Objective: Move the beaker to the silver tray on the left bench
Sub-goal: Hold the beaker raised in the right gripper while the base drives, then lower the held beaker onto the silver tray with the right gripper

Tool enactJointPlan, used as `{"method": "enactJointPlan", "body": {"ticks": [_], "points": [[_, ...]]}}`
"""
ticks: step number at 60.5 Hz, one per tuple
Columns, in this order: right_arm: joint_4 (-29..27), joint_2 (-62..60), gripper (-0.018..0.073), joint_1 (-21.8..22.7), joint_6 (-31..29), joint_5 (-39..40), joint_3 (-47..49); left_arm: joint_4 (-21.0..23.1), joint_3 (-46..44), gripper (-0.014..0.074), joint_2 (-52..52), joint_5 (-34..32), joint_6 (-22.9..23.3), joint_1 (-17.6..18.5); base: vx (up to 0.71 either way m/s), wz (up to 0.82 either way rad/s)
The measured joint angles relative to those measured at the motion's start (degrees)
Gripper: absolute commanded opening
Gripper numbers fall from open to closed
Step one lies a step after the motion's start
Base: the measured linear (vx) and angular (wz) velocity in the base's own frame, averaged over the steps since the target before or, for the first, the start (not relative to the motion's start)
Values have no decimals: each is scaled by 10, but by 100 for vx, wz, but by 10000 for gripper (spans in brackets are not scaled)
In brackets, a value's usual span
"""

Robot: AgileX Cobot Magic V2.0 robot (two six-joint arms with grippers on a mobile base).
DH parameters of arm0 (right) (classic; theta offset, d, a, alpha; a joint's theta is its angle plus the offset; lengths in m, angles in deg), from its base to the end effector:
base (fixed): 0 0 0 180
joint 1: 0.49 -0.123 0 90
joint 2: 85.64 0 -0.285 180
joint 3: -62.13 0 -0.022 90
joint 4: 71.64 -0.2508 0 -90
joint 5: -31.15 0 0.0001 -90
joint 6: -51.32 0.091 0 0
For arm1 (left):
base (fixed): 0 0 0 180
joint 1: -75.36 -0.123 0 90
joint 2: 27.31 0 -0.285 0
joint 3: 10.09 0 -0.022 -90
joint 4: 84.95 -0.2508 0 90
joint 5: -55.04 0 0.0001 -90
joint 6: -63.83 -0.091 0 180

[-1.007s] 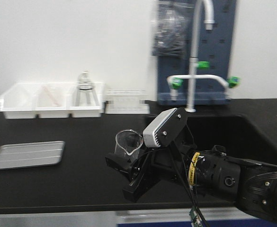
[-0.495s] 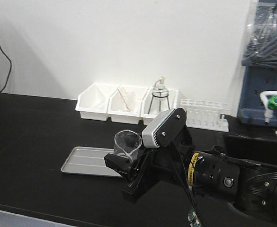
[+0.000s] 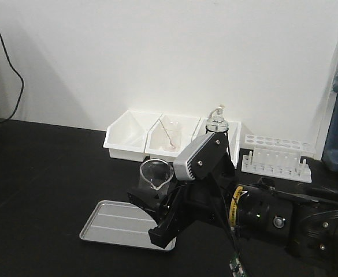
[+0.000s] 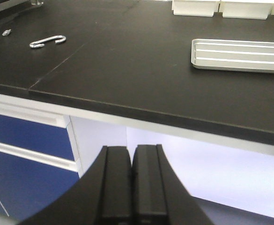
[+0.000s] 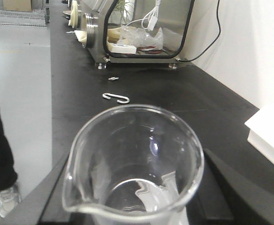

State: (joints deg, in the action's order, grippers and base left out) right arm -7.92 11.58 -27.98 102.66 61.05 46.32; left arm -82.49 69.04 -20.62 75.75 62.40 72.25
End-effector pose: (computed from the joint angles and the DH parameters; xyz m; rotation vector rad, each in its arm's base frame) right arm 0.2968 0.2002 0.3154 -0.8661 1.5195 0.6355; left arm 0.0527 0.0015 0.1705 -0.0540 1.8582 0.0130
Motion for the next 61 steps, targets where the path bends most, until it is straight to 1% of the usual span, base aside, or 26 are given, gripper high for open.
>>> {"method": "enactJointPlan", "body": {"ticks": [29, 61], "points": [[1, 0, -11, 0, 0, 0, 0, 0, 0, 1, 0, 0, 0, 0, 17, 0], [1, 0, -11, 0, 0, 0, 0, 0, 0, 1, 0, 0, 0, 0, 10, -7]]}}
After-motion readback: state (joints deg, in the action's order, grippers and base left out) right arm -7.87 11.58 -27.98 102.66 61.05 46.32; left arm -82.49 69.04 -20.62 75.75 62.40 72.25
